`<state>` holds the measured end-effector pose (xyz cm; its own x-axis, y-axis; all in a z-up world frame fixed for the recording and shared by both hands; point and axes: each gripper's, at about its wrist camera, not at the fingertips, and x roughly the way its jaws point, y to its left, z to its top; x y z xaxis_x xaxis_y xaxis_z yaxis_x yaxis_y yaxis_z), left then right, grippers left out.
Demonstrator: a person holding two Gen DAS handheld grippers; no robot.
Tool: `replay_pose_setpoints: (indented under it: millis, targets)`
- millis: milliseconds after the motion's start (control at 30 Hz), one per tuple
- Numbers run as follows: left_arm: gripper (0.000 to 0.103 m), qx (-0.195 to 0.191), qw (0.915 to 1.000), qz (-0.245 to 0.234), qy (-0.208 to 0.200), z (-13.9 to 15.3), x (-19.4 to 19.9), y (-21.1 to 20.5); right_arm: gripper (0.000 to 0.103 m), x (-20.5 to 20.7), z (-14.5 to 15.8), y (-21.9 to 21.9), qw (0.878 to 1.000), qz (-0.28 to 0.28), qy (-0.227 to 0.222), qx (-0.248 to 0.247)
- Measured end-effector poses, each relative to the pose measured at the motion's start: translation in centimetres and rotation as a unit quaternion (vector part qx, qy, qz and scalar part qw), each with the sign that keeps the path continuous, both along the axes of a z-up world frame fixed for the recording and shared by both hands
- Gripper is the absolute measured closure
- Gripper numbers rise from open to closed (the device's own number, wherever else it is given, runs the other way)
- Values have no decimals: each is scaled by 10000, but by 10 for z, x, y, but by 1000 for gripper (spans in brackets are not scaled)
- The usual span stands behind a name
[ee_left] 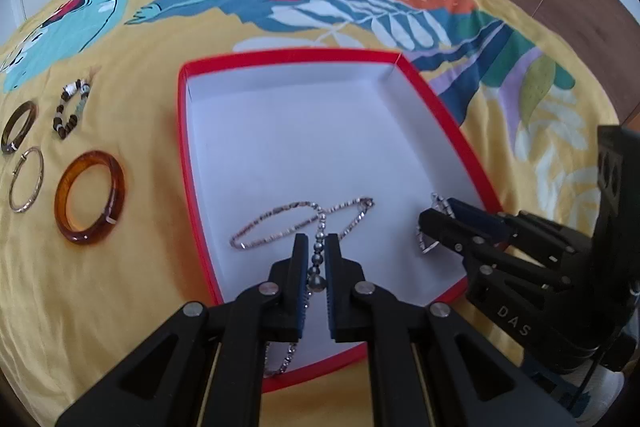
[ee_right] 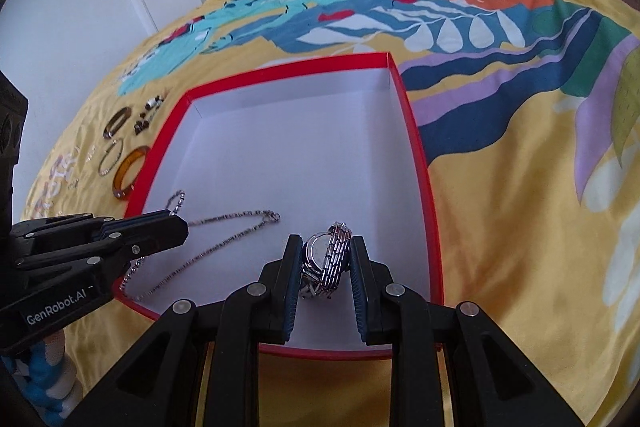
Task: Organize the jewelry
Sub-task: 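Carry necklace and watch into the red box and open both tools, then withdraw both tools from the box back toward the remaining jewelry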
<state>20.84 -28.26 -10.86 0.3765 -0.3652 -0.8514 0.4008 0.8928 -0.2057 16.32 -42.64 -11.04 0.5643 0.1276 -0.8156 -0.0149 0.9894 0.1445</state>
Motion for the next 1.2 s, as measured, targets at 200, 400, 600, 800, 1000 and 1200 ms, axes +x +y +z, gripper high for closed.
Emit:
replay_pose_setpoints:
  millis: [200, 400, 600, 800, 1000, 1200]
  targets:
    - [95, 112, 9999, 29, 64, -12, -2, 0, 80, 1, -4, 2, 9997, 89, 116, -202]
    - [85, -55, 10000, 39, 72, -3, -3, 4, 67, -7, 1, 1, 9997, -7, 99, -223]
    - [84, -255, 9993, 72, -281, 35, -17, 9, 64, -25, 30, 0, 9995, -130, -148, -243]
    - [84, -57, 9972, 31, -739, 85, -49, 27, 63, -52, 75, 8, 9983, -237, -509, -177]
    - [83, 62, 9945, 247, -1012, 124, -86, 66, 63, -88, 124, 32, 9957, -167, -909, -50]
    - [81, 167, 9905, 545, -1252, 153, -132, 121, 63, -122, 169, 62, 9913, 46, -1315, 47]
